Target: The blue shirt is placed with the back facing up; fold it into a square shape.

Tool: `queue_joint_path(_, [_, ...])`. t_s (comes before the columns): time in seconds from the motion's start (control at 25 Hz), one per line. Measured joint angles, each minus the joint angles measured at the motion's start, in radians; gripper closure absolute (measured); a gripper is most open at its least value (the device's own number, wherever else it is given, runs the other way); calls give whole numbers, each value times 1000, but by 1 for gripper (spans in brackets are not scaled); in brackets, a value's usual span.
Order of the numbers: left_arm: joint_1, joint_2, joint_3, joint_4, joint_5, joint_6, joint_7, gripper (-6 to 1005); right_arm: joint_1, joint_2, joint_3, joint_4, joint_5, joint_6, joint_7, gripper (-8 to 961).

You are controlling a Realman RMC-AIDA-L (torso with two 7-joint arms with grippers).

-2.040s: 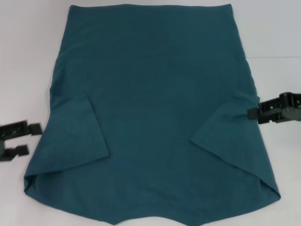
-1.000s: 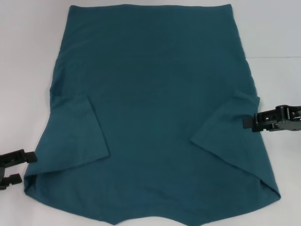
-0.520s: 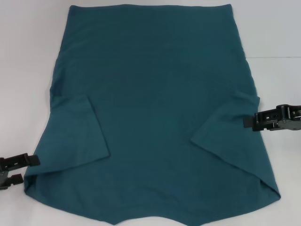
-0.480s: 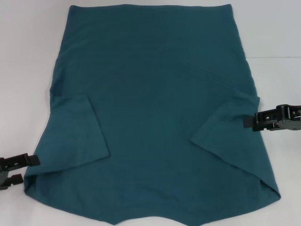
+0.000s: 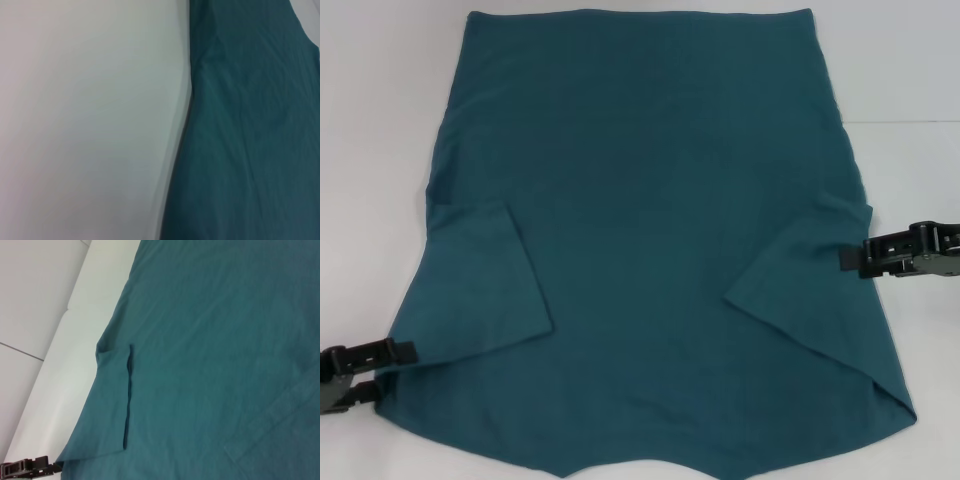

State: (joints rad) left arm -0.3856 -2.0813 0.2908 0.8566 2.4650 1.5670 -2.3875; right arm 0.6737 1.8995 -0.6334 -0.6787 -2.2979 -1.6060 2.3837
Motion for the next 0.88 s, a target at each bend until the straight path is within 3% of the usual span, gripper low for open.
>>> queue_joint_path(0.6, [-73,1,39,-64,-26,8,-2,51,-2,1,8,2,0,0,-1,447])
queue_joint_path(0.88, [-57,12,7,-53,-63,46,-8,51,-2,1,14,2,0,0,-5,447])
